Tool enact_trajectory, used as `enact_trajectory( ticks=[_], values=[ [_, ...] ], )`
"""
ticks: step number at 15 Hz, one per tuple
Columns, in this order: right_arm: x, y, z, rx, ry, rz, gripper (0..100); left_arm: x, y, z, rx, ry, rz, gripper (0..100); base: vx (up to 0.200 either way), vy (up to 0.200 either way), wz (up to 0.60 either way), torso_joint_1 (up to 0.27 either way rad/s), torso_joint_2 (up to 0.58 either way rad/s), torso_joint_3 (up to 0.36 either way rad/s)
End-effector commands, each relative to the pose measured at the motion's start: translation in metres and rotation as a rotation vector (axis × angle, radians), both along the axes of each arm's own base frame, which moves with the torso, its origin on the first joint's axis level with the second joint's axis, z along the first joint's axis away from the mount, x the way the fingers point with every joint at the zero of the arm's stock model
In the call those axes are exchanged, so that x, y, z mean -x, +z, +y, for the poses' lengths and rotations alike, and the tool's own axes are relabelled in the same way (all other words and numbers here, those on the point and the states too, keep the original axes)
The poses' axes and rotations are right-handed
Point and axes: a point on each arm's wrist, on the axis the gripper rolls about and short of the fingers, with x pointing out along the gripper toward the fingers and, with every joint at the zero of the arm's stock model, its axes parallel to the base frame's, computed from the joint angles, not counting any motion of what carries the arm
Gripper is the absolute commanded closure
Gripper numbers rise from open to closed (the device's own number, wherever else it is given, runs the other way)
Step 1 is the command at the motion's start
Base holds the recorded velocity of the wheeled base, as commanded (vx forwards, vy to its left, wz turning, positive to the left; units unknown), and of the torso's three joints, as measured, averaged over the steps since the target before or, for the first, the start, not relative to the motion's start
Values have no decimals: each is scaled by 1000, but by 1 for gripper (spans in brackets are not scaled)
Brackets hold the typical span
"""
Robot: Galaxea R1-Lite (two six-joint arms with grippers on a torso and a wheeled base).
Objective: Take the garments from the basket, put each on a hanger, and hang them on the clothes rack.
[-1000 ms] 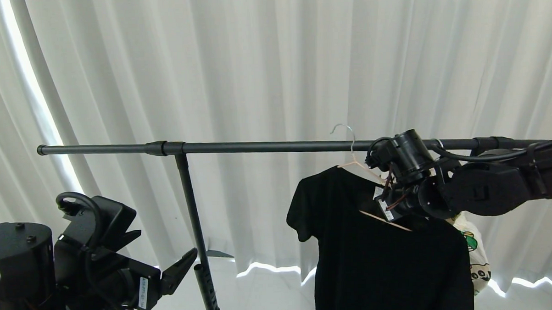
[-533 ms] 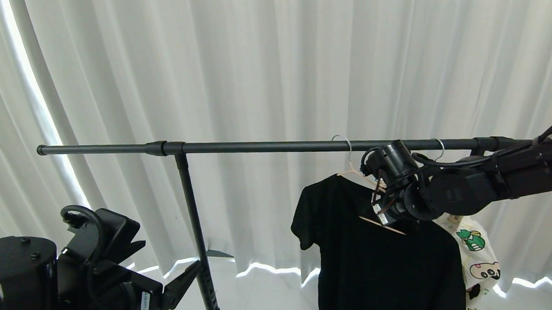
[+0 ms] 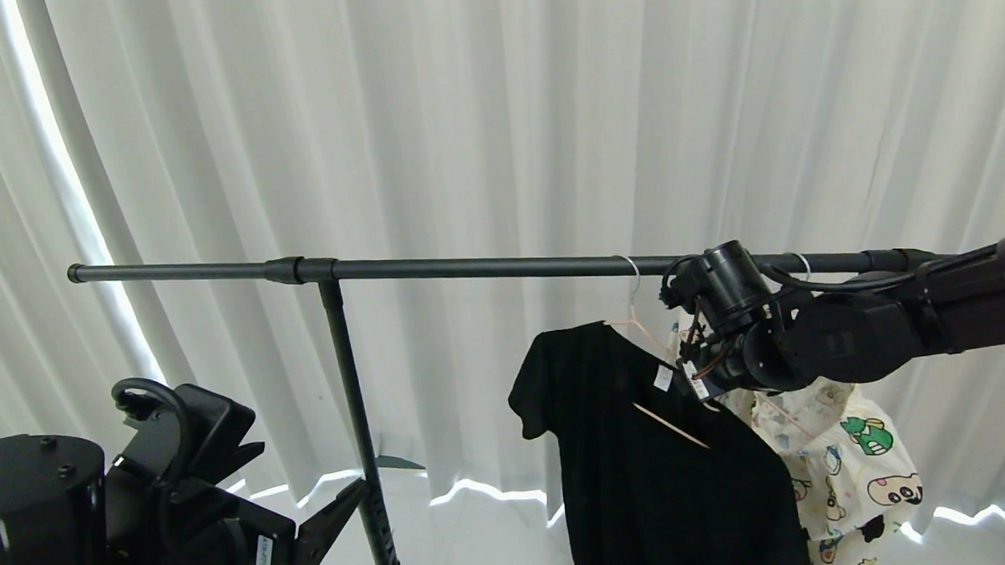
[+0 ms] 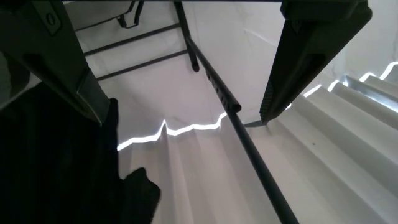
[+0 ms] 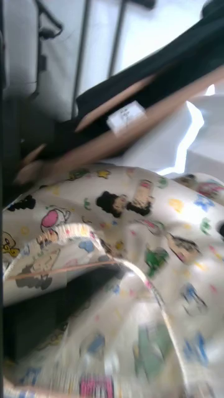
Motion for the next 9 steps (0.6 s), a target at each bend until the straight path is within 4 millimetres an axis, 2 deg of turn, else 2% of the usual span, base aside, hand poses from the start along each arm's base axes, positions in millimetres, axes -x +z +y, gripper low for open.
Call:
enact_trajectory(
  ticks=[1,3,6,9],
  values=[
    [17,32,-9,-43,9,-55,0,1,-2,1,-3,4,6,0,0,0,0,0,0,0],
    [38,57,-25,-85,8,-53,0,3,-2,3,-3,13,4,0,0,0,0,0,0,0],
    [92,99,-64,-74,-2,-8,0,2,-3,12,-4,68,2,0,0,0,0,0,0,0],
    [137,118,-113,-30,-82,40,0,-5,1,24,-5,160,-18,0,0,0,0,0,0,0]
  ],
)
